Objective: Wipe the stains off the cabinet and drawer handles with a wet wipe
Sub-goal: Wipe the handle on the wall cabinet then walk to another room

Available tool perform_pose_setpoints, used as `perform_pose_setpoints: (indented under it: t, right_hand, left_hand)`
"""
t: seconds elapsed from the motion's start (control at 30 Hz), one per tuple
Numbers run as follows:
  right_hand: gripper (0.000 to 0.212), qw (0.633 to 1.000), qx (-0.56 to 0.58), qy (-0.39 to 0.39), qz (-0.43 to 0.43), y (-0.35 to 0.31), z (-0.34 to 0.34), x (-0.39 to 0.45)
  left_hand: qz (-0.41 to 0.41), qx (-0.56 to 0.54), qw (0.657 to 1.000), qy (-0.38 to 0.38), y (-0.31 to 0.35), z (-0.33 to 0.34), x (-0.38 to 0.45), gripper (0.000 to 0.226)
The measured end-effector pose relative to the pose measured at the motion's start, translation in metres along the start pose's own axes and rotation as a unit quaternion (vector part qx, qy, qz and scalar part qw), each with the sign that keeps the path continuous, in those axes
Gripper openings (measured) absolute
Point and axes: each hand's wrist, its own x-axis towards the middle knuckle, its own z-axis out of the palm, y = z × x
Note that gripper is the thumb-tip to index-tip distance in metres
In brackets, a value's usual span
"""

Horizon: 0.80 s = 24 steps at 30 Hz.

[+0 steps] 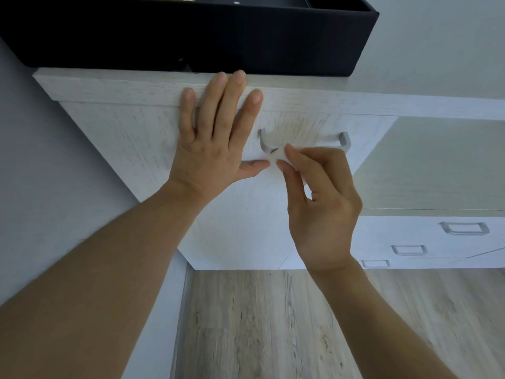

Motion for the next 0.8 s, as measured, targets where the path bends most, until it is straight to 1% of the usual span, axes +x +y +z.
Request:
perform_pose_setpoints:
  t: [0.13,0.27,0.43,0.57,0.67,0.8]
  right_hand:
    - [0.016,1.000,-0.009,0.009,0.014,0.002,-0.001,0.000]
    - [0.016,1.000,-0.013,-0.007,-0.004,0.001,0.000,0.000]
    - [0.015,0.999,-0.013,0.014,0.031,-0.001,-0.006,-0.008]
    - [0.014,0.999,-0.006,0.016,0.030,-0.007,-0.001,-0.007]
    - [0.015,1.000,-0.004,0.007,0.015,-0.007,0.001,-0.004]
    - [0.015,1.000,-0.017,0.003,-0.015,-0.003,0.005,-0.002]
  left_hand:
    - [0.005,-0.001,1.000,-0.002,0.000,0.000,-0.001,0.109]
    - [0.003,-0.002,1.000,-0.010,0.000,-0.001,0.000,0.107]
    - [0.007,-0.012,1.000,-0.020,-0.003,-0.006,0.001,0.097]
    - [0.009,-0.015,1.000,-0.020,-0.004,-0.005,0.000,0.107]
    - [0.010,-0.008,1.000,-0.011,-0.003,-0.002,0.000,0.111]
    - [0.000,0.001,1.000,-0.018,-0.002,0.001,-0.001,0.112]
